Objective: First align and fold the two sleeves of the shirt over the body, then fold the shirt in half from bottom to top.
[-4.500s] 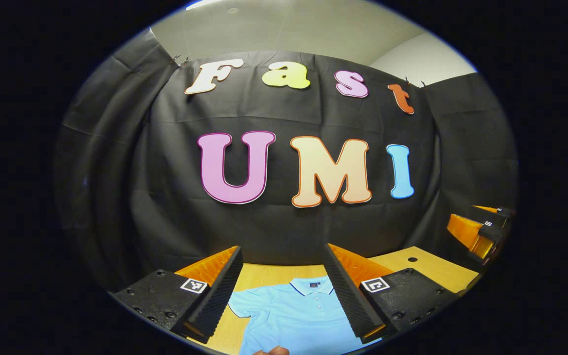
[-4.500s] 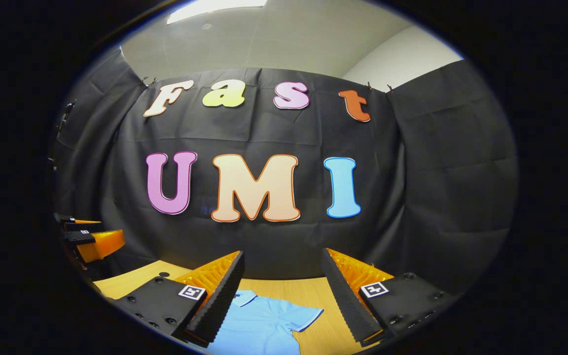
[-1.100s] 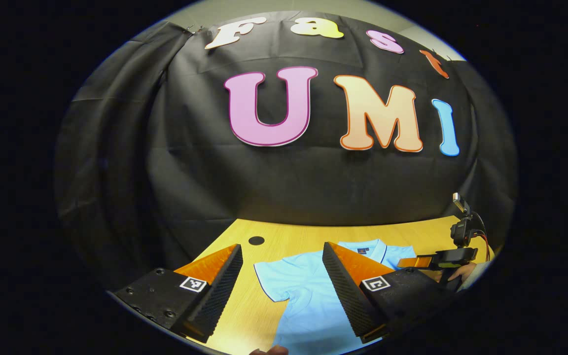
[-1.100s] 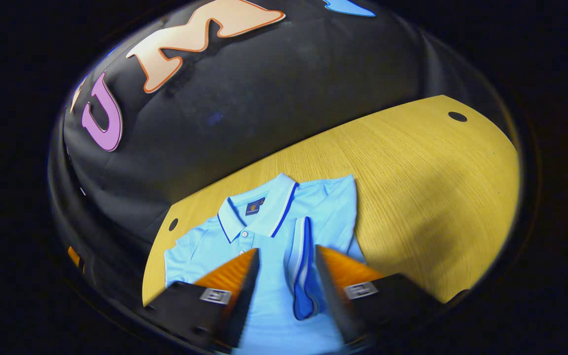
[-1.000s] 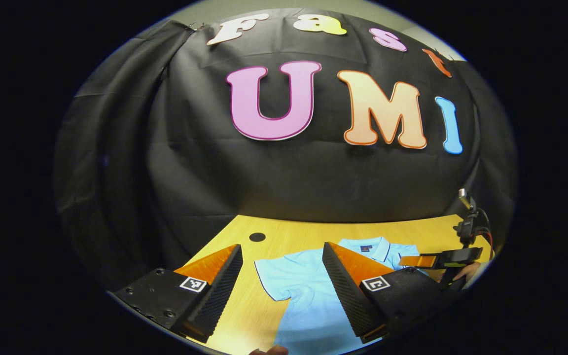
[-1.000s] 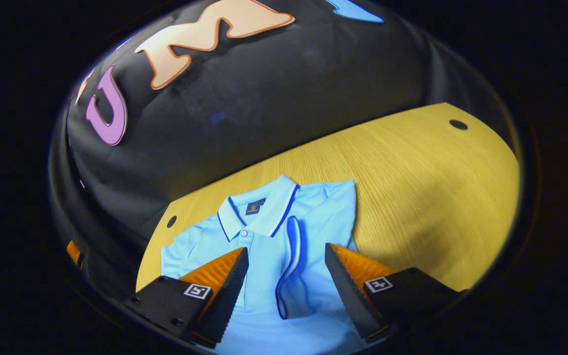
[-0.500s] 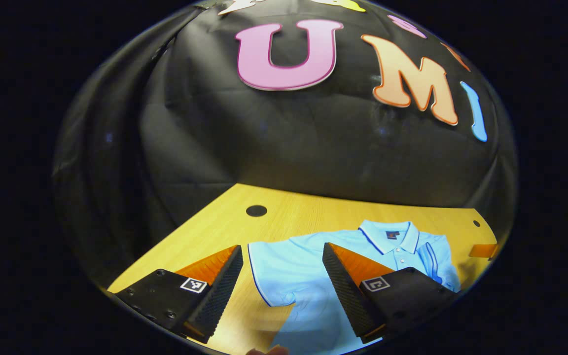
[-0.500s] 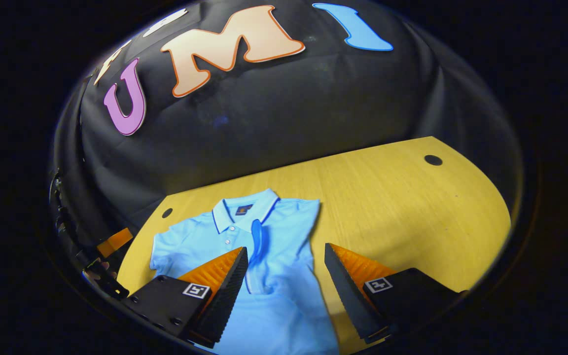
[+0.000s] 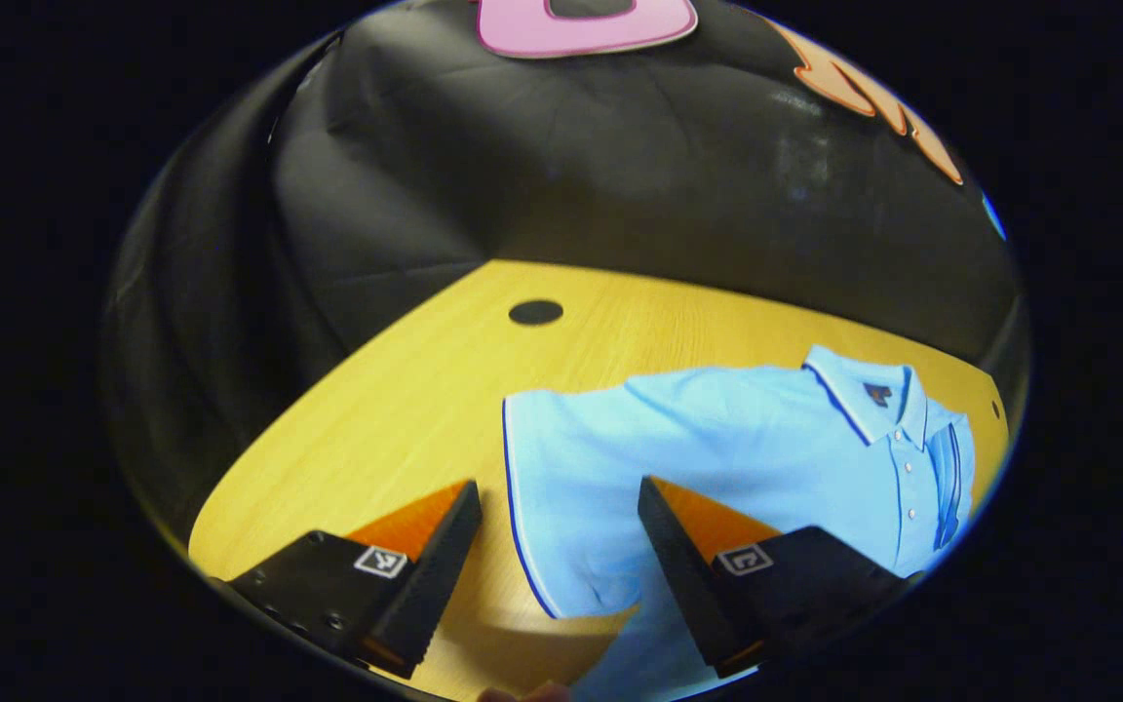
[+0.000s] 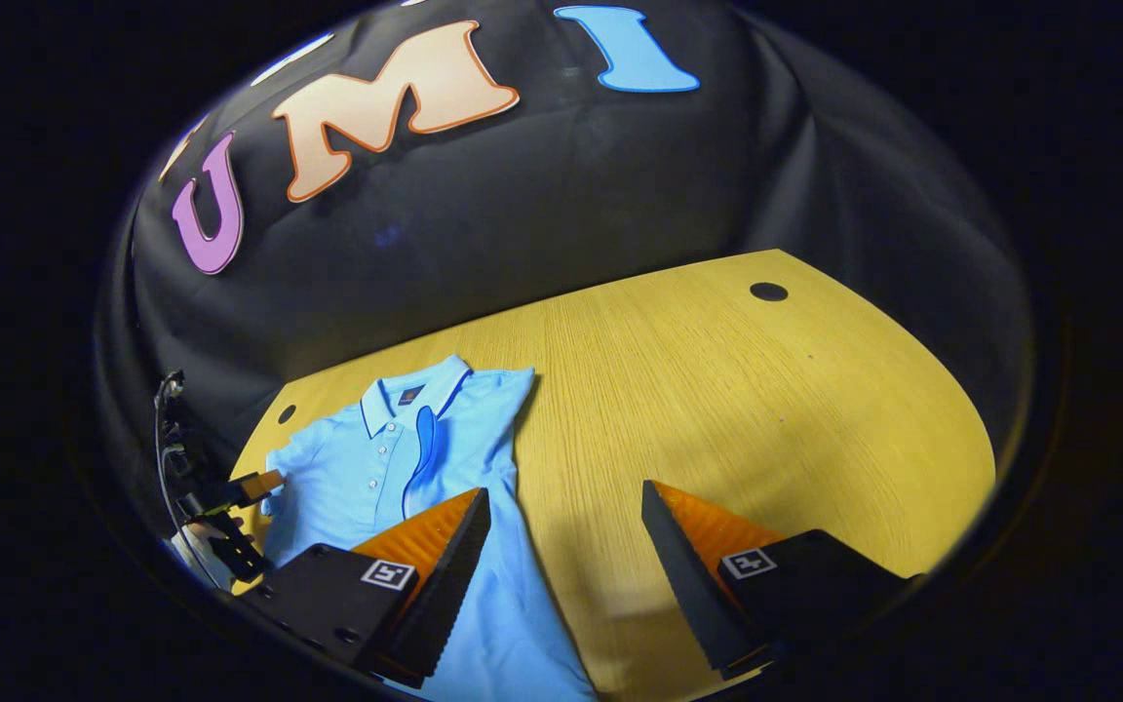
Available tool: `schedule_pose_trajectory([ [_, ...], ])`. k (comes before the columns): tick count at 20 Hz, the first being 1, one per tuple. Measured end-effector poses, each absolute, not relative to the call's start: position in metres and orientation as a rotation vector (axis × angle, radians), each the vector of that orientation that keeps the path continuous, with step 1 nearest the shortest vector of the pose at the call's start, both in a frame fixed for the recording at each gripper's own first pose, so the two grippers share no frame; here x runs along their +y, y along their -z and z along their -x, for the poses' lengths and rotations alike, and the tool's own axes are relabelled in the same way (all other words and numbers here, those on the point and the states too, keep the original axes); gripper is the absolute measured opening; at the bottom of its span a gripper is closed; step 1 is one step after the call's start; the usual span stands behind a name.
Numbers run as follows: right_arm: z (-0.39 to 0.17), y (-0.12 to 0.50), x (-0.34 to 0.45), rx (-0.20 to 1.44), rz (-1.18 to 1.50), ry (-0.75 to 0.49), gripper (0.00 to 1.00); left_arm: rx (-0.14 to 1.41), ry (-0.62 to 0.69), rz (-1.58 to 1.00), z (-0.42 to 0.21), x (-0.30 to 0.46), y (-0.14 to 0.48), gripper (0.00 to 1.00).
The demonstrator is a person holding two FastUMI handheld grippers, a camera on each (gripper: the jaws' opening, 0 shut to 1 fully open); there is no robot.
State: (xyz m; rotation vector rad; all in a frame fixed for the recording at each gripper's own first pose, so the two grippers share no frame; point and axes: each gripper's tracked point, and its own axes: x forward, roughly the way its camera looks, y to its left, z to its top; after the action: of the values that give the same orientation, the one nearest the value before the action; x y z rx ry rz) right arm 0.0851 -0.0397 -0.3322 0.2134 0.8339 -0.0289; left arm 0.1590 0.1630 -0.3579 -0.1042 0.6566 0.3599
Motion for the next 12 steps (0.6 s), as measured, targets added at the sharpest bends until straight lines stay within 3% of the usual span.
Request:
schedule_pose_trajectory([
  [1,-0.085,0.331,-0.040,0.834,-0.213,0.029,0.93,0.693,-0.353,0.105,-0.156,0.162,0.362,0.98],
  [3,-0.084,0.331,-0.039,0.833,-0.215,0.029,0.98,0.690,-0.334,0.120,-0.158,0.160,0.357,0.98],
  [4,-0.083,0.331,-0.038,0.833,-0.217,0.028,0.98,0.710,-0.317,0.110,-0.158,0.156,0.362,0.92],
  [5,-0.082,0.331,-0.036,0.834,-0.222,0.025,0.93,0.713,-0.292,0.105,-0.160,0.149,0.361,0.75],
  [6,-0.080,0.331,-0.034,0.837,-0.226,0.021,0.93,0.717,-0.256,0.105,-0.165,0.142,0.362,0.67],
  [8,-0.077,0.330,-0.033,0.837,-0.232,0.014,0.98,0.729,-0.212,0.103,-0.168,0.131,0.362,0.31],
  [9,-0.076,0.328,-0.033,0.836,-0.233,0.012,0.93,0.734,-0.218,0.084,-0.170,0.131,0.363,0.07],
  [10,-0.073,0.327,-0.035,0.835,-0.232,0.012,0.93,0.743,-0.225,0.058,-0.169,0.131,0.360,0.01],
  [12,-0.070,0.323,-0.041,0.829,-0.228,0.018,0.98,0.760,-0.232,0.028,-0.171,0.127,0.357,0.00],
])
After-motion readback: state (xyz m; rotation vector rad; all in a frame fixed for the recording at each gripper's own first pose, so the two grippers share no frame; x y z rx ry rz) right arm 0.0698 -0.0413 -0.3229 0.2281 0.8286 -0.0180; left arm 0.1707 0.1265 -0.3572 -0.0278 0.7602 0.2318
